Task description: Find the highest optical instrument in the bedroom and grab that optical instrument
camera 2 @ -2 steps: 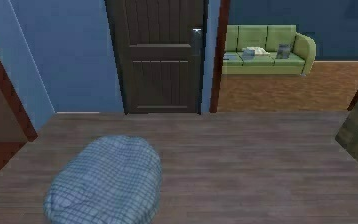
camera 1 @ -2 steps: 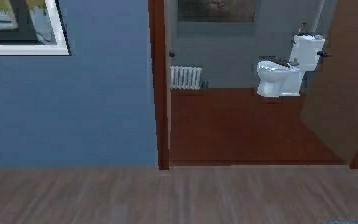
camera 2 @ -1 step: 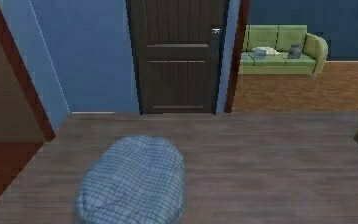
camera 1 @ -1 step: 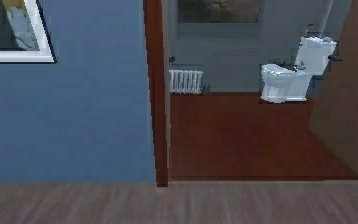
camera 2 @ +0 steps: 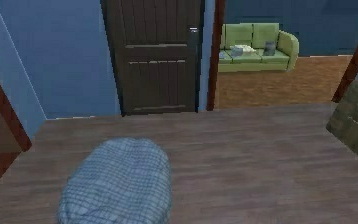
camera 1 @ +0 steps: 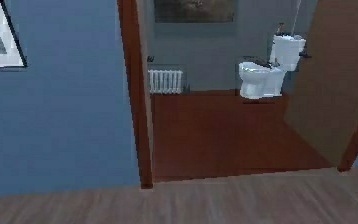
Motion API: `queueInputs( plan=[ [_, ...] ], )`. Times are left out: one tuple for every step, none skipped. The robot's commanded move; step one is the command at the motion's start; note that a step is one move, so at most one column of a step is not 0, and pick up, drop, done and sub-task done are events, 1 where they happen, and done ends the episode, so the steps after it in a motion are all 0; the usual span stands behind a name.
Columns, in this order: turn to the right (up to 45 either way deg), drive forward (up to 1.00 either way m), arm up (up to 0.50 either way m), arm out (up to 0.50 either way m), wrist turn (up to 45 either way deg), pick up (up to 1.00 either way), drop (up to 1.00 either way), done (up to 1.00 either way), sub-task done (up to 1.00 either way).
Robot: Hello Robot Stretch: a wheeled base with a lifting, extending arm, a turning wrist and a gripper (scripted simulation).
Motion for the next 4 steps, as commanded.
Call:
queueInputs(
  plan=[
    [3.0,0.0,0.0,0.0,0.0,0.0,0.0,0.0,0.0],
    [0.0,0.9,0.0,0.0,0.0,0.0,0.0,0.0,0.0],
    [6.0,0.0,0.0,0.0,0.0,0.0,0.0,0.0,0.0],
    [0.0,1.0,0.0,0.0,0.0,0.0,0.0,0.0,0.0]
  ],
)
